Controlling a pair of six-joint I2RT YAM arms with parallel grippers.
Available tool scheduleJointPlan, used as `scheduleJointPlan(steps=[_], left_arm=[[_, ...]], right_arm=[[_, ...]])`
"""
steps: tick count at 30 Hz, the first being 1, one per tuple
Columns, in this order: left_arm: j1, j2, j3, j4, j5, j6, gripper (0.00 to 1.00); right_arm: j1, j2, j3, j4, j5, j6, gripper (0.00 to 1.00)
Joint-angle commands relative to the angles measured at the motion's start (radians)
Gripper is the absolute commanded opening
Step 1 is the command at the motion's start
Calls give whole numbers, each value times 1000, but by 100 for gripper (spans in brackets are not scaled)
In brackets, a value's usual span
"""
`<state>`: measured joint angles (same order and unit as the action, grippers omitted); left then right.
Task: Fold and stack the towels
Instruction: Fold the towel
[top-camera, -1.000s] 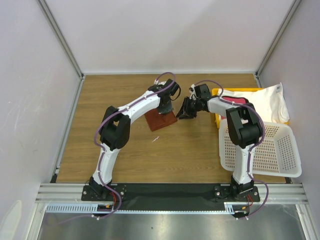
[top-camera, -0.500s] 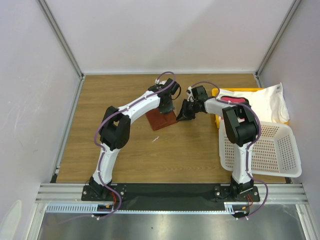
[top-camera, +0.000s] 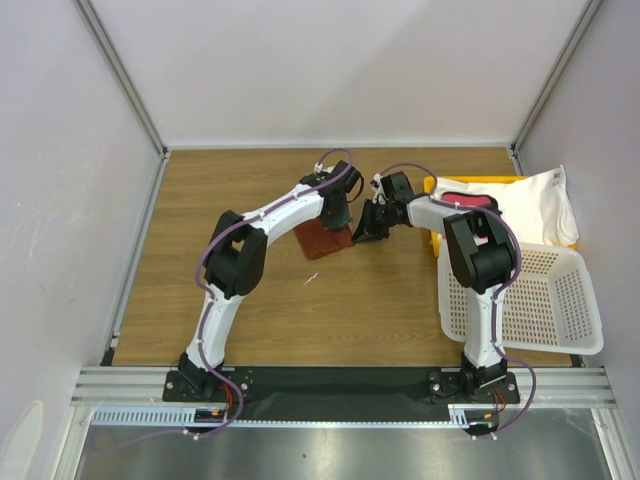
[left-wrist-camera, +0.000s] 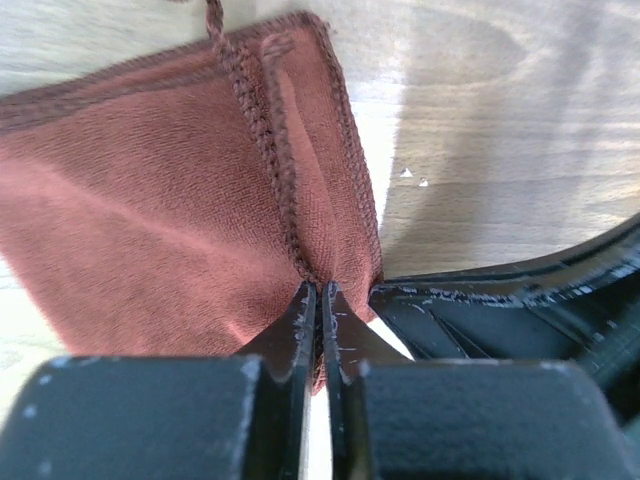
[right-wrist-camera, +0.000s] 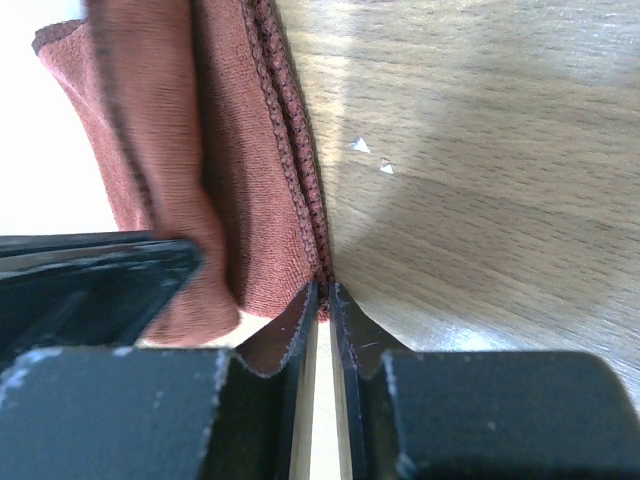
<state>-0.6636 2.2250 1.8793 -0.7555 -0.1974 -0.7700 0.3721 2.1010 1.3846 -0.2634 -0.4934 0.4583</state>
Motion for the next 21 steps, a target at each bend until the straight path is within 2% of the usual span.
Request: scheduleJointPlan(steps=[1, 3, 6, 7, 10, 13, 16, 21], left_arm=[[-7, 15, 20, 41, 55, -18, 9], [-8, 7, 15, 65, 65, -8, 14], [-7, -16, 18, 79, 64, 9, 38], [-5, -22, 21, 79, 47, 12, 51], [16, -70, 24, 62, 27, 21, 66], [64, -140, 3, 38, 12, 17, 71], [114, -247, -101, 56, -16, 15, 74], [218, -415, -438, 243, 60, -26, 77]], right_arm=[[1, -7, 37, -31, 27, -26, 15], [-5, -16, 37, -39, 19, -24, 15], [-24, -41, 59, -59, 12, -30, 16], [-35, -55, 67, -80, 10, -33, 17], [-50, -79, 97, -114, 1, -49, 20], [-65, -102, 134, -148, -7, -52, 23], [-68, -114, 192, -198, -10, -69, 23], [-38, -122, 246, -188, -100, -66, 25]])
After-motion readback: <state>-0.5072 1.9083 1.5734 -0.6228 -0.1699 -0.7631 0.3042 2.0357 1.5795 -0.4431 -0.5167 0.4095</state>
